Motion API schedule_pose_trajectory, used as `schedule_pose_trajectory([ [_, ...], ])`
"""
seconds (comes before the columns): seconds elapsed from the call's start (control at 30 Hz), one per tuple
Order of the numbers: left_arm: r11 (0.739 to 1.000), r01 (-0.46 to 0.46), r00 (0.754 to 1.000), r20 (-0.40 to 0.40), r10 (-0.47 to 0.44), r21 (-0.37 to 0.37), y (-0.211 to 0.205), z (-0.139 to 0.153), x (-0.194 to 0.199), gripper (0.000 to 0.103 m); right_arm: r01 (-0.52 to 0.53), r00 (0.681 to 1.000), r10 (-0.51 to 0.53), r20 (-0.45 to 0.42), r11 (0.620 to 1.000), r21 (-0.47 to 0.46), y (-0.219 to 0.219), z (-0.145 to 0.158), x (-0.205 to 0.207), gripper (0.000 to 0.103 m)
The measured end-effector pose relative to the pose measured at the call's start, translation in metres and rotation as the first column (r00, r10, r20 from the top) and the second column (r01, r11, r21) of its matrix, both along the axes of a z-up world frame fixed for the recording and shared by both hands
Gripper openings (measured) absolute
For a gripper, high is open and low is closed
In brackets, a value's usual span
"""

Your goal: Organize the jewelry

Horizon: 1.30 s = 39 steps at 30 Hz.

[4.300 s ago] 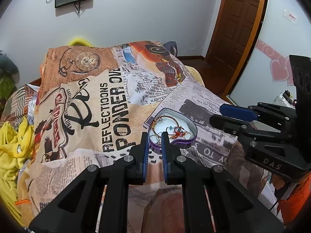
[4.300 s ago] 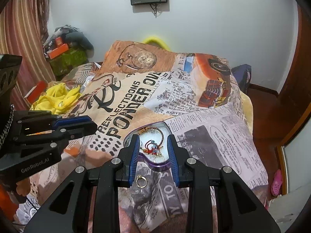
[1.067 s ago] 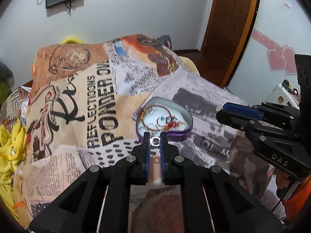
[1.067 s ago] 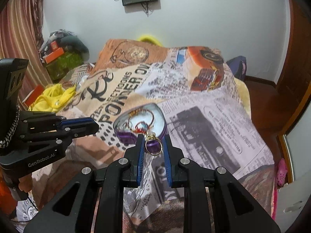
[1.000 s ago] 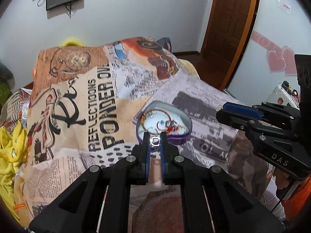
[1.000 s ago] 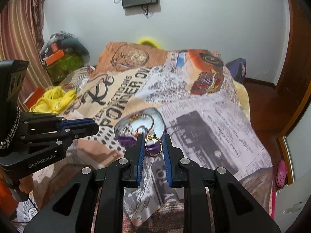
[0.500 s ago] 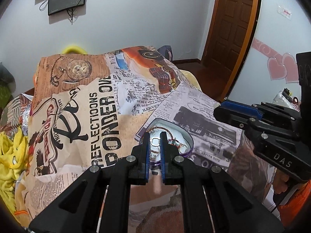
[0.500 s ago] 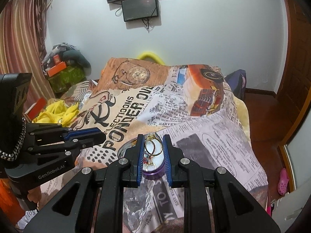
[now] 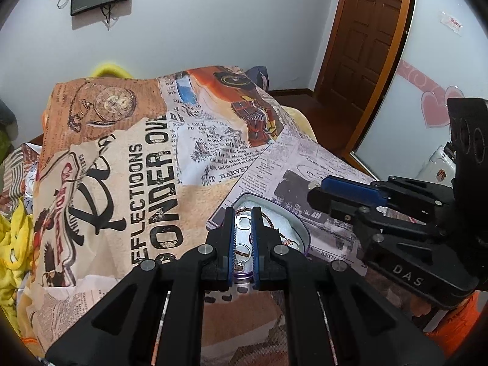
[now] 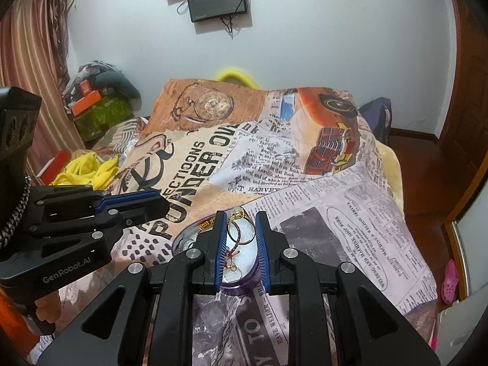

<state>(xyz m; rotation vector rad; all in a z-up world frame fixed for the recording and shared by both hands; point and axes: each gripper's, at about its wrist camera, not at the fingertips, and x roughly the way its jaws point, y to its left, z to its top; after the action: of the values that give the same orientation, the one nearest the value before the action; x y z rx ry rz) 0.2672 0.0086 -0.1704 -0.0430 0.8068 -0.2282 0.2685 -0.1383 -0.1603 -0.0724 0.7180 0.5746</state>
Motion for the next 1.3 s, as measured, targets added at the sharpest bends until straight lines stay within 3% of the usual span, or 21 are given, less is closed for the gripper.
schedule_pose_trajectory([
  [0.3, 0.999, 0.013, 0.997, -0.071, -0.015, -0.038, 0.002, -0.023, 0.020, 0.008, -0.023, 0.999, 0.022, -0.049, 1.000, -0.014, 0.009, -0.016, 0.013, 0.017],
  [0.77, 0.998, 0.025, 0.993, -0.116, -0.031, -0.051, 0.000, -0.039, 0.030, 0.008, -0.034, 0.993, 0.030, -0.112, 0.999, -0.037, 0.013, -0.034, 0.025, 0.017],
  [1.1, 0.999, 0.014, 0.995, -0.097, -0.018, -0.042, 0.003, -0.029, 0.023, 0.008, -0.047, 0.989, 0.040, -0.143, 0.998, -0.040, 0.015, -0.035, 0.026, 0.018],
  [1.3, 1.000, -0.005, 0.998, -0.060, 0.004, -0.029, 0.007, -0.011, 0.010, 0.008, -0.029, 0.992, 0.024, -0.122, 0.999, -0.041, 0.012, -0.024, 0.020, 0.027],
])
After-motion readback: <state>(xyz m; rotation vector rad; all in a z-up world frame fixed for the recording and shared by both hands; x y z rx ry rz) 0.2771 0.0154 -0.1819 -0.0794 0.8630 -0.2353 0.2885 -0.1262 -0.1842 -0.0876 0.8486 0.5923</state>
